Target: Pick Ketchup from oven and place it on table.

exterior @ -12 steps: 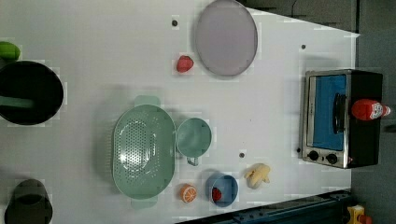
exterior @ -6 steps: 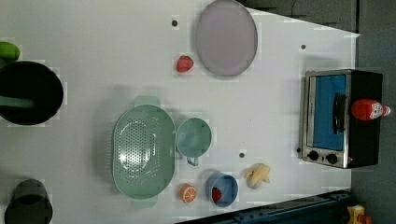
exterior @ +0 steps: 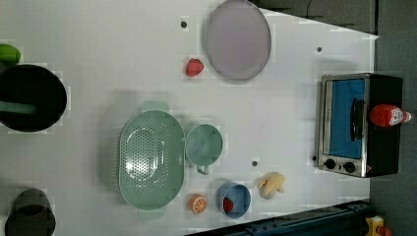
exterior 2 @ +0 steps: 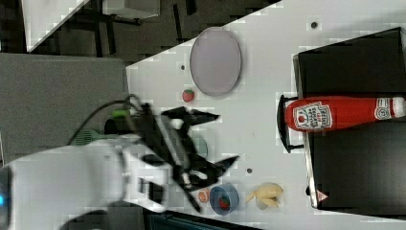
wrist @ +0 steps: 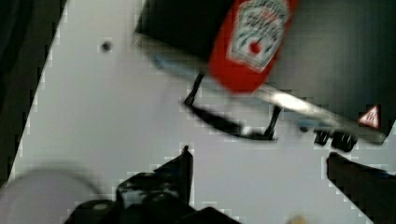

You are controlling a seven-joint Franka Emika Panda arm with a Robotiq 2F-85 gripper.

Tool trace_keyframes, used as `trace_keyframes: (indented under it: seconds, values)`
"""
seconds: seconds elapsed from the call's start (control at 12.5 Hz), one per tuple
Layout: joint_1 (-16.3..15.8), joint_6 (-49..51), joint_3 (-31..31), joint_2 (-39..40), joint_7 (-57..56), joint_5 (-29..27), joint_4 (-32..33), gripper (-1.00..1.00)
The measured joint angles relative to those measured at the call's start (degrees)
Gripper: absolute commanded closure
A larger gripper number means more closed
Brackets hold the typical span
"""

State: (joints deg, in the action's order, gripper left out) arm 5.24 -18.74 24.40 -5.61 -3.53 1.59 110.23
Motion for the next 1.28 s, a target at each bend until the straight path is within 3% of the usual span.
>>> trace_keyframes:
  seconds: [0.16, 0.48, 0.72, 1.28]
  values:
    - [0.07, -3.36, 4.2, 3.44, 0.01, -0.13, -0.73, -1.0]
    - [0.53, -10.97, 6.83, 11.31, 0.0, -1.08, -2.07, -1.0]
    - [0.35, -12.7, 8.03, 17.59, 0.0, -8.43, -1.85, -1.0]
    - [2.33, -16.09, 9.46, 25.4, 0.0, -14.93, -2.18, -1.0]
